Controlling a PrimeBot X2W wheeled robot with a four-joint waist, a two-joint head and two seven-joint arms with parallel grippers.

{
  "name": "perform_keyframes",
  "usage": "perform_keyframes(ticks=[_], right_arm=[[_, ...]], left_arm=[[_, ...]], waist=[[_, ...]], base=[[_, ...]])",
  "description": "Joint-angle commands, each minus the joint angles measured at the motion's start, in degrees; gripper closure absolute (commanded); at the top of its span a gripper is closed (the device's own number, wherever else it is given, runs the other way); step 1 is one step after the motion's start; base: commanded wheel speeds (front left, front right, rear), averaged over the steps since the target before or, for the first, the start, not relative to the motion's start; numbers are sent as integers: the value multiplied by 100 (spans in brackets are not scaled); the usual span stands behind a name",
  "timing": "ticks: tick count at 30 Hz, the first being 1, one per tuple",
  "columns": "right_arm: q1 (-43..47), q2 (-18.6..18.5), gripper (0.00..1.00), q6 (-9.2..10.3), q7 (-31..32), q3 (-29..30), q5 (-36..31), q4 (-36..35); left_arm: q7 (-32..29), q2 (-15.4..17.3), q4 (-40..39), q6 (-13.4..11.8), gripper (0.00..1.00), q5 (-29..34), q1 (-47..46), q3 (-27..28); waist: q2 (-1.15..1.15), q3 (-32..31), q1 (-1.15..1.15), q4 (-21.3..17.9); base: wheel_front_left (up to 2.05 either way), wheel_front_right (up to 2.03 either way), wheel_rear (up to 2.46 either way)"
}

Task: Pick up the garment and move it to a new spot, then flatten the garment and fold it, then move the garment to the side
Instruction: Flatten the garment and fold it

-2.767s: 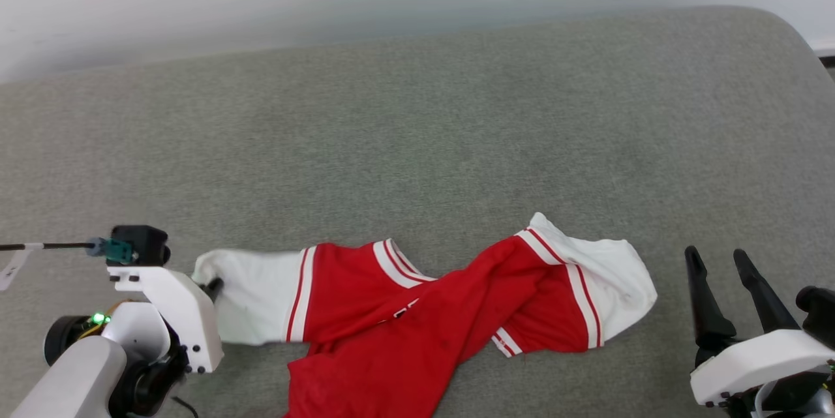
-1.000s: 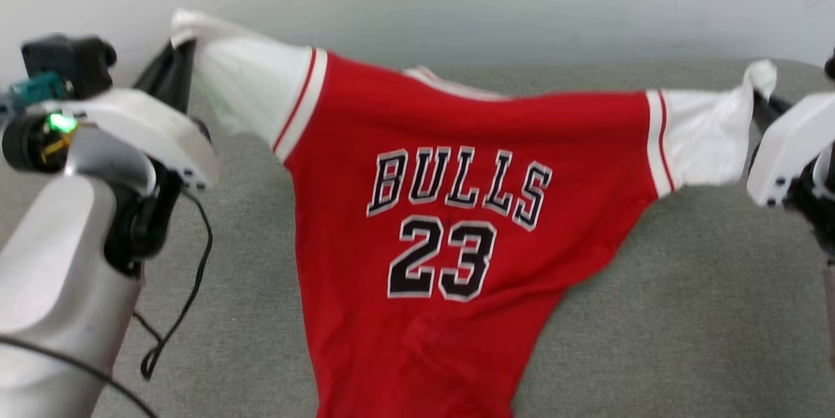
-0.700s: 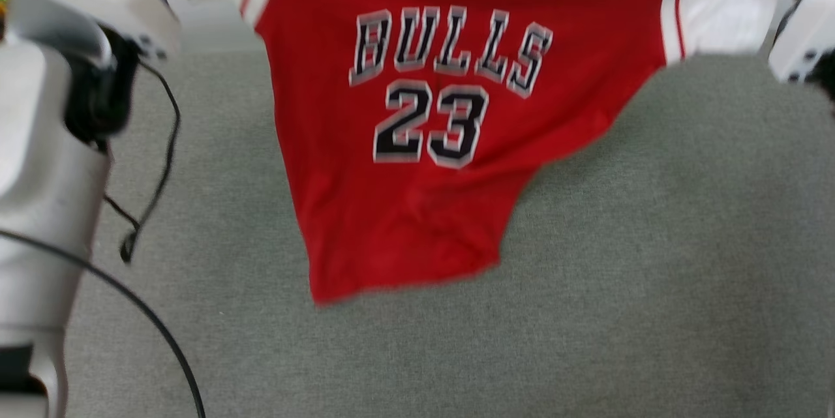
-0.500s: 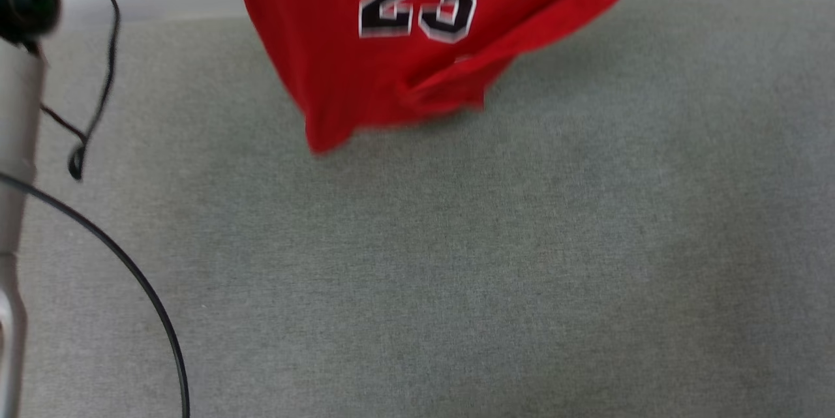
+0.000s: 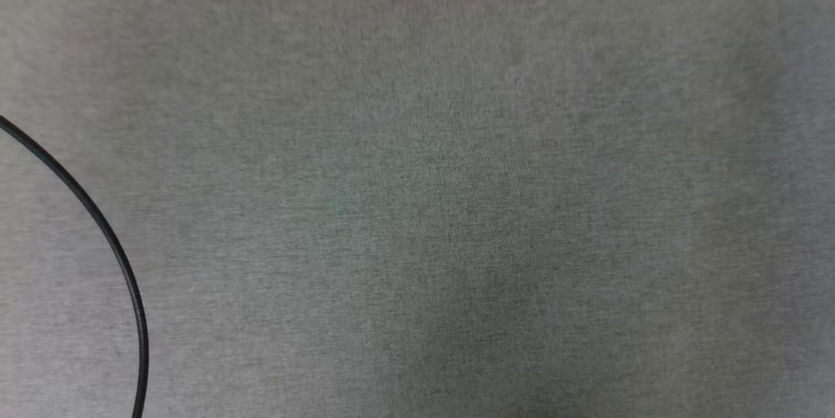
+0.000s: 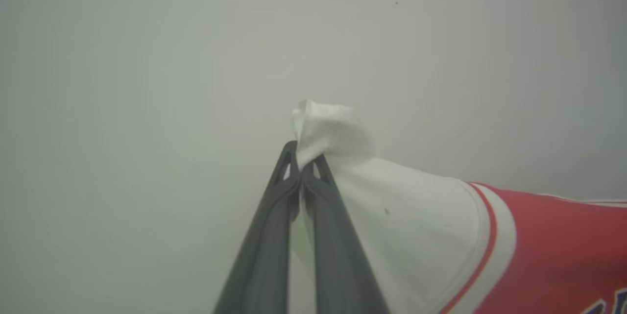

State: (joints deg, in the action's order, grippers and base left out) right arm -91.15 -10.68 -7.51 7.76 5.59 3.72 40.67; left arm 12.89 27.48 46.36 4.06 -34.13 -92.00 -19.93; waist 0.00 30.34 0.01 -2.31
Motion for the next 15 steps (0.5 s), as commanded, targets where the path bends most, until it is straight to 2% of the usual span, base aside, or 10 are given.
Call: perform_keyframes(ticks=[1,8,15], right_arm=[[-160,29,100,4,-124,-40,-23,124],[-173,122,100,4,-331,-361,130,638],[657,174,100,4,-461,-1145,470,1026]], left_arm=[[59,-14,137,51,100,-38,-111,13],[160,-97,635,226,100,-155,66,-14],[211,-245,982,314,100,-387,909,-55]], waist=[[0,333,-1,-49],[0,566,-1,-88],[0,248,-1,-73]], base=[[0,0,0],[0,0,0],[0,0,0]])
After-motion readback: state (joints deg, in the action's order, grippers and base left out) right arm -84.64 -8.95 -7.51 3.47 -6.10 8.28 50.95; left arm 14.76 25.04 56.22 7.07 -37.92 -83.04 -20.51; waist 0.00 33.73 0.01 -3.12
